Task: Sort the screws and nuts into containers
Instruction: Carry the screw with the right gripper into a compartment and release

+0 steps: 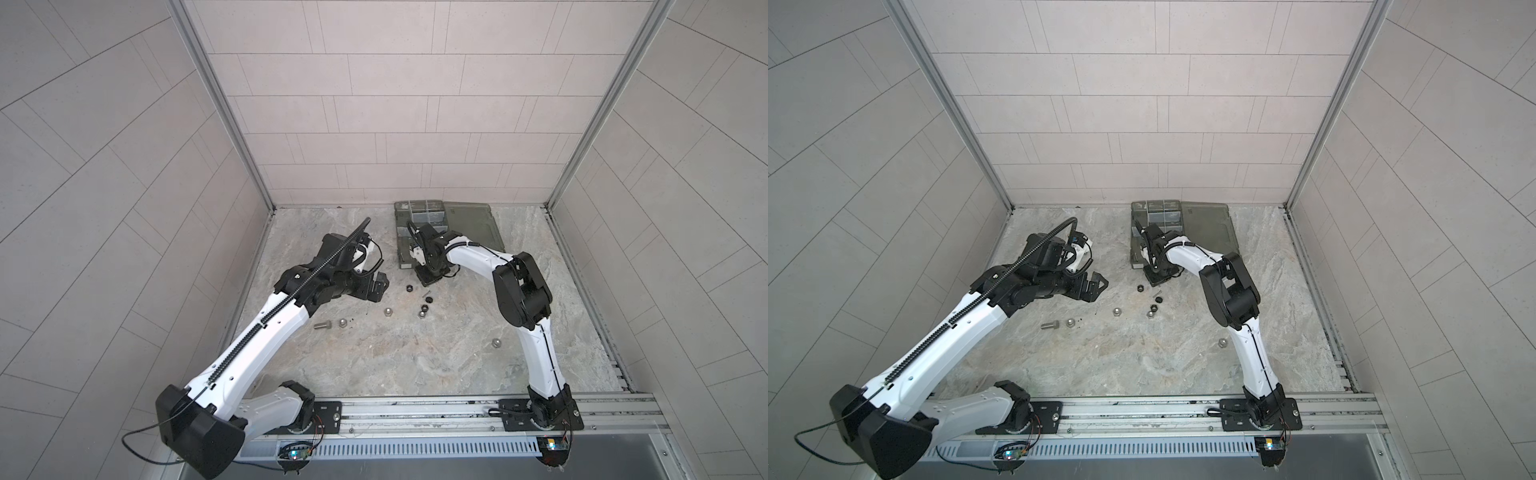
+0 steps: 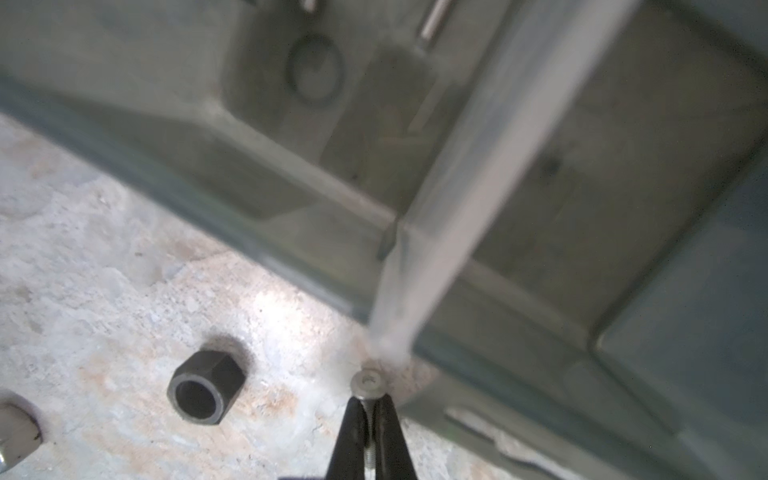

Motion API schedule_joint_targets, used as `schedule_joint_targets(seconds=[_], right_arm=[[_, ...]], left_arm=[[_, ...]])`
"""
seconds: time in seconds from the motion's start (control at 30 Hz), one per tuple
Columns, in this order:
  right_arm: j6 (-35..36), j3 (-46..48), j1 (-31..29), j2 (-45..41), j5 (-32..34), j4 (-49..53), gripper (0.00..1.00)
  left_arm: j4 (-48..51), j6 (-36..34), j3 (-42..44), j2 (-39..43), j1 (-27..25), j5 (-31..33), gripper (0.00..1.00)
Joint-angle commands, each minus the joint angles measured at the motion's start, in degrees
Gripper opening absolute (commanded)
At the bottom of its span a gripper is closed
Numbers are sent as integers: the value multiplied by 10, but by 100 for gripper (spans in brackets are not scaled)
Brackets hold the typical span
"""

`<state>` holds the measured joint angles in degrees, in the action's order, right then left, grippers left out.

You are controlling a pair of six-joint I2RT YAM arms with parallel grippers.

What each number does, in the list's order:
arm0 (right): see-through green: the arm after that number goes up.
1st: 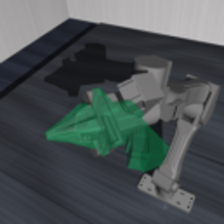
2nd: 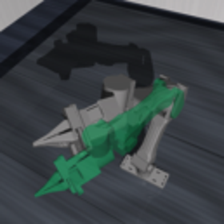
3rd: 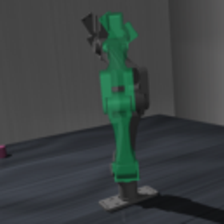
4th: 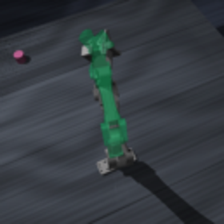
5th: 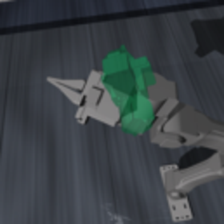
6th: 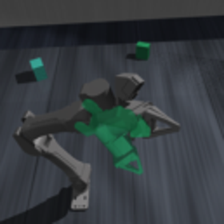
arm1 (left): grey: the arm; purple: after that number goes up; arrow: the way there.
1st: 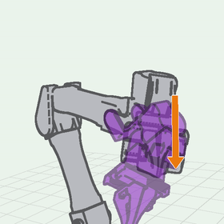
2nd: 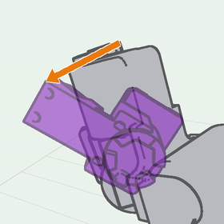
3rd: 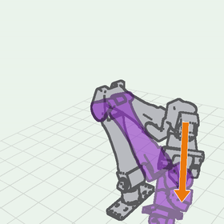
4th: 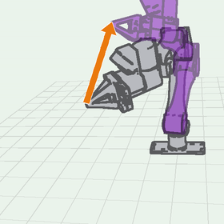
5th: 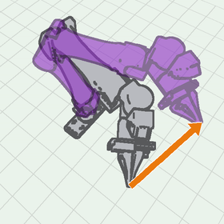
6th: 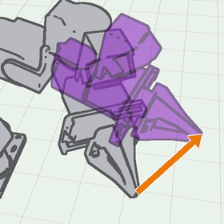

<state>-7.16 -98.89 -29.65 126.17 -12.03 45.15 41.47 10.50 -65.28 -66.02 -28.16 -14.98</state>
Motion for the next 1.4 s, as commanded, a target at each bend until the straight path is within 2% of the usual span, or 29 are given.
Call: schedule_joint_targets(seconds=[0.0,0.23,0.5,0.63,0.9,1.1,1.17,1.23,1.27,1.37], right_arm=[[-13,-1,-7,-36,0,45,0],[-25,-32,-7,-69,9,63,0],[-33,-94,-7,-64,7,79,0],[-30,-164,-7,-26,8,88,0],[-36,-356,-4,107,-12,110,1],[-52,-385,1,155,-18,63,3],[-54,-385,3,162,-26,56,13],[-54,-384,5,162,-25,56,35],[-53,-383,5,160,-25,57,43],[-51,-379,5,144,-18,67,48]], left_arm=[[16,-2,9,17,-4,9,100],[14,-1,10,17,-3,9,100],[12,-3,8,12,-3,12,100],[13,-9,2,2,-3,14,100],[17,-20,-10,-21,-3,23,100],[29,-31,-19,-35,-2,42,100],[29,-33,-21,-39,-1,44,100],[28,-33,-23,-44,-1,43,100],[27,-33,-22,-46,-1,42,100],[22,-31,-23,-52,-1,37,100]])
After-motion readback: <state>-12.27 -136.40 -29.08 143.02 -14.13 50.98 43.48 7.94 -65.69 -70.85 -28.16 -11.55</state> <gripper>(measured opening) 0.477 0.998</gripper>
